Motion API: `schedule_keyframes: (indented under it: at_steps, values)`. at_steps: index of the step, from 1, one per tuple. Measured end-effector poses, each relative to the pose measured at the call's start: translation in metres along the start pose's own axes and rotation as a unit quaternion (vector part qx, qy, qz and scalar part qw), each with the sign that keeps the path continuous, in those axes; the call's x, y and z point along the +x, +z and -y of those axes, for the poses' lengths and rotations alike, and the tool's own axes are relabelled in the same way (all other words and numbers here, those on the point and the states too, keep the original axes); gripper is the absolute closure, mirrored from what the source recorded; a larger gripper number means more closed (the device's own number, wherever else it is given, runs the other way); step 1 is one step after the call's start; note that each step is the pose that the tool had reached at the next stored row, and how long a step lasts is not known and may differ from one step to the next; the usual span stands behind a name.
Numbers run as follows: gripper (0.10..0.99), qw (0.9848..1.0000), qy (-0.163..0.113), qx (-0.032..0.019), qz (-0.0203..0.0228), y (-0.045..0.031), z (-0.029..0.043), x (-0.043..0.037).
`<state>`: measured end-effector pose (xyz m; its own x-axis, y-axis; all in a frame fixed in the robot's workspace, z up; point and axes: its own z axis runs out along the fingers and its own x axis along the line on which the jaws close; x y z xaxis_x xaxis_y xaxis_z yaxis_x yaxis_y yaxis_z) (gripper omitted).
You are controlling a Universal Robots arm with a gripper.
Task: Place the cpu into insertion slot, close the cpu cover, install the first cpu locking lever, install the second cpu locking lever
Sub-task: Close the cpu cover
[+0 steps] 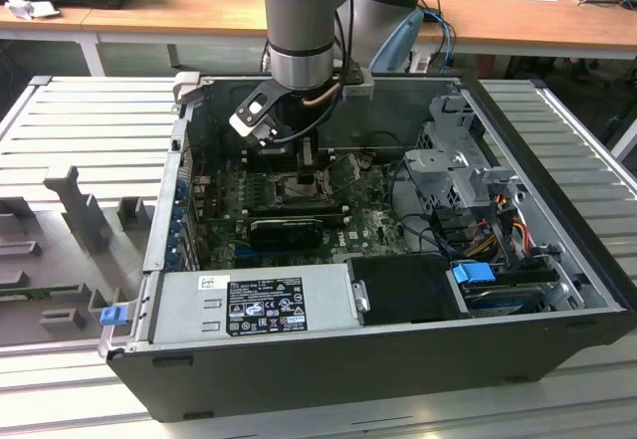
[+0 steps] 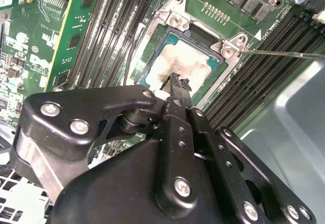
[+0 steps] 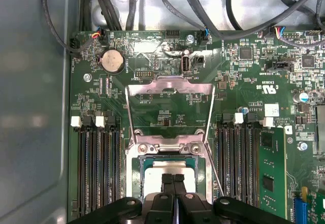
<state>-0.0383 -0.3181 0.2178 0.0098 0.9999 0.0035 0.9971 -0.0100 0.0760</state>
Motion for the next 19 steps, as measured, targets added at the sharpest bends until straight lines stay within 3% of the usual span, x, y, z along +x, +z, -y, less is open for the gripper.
schedule_keyframes:
  at_steps: [5, 19]
  values:
    - [0.98, 1.0, 0.0, -0.0001, -0.0001, -0.0053, -0.0005, 0.0002]
    - [0.98, 1.0, 0.0, -0.0001, -0.0001, -0.0082, -0.0007, 0.0002]
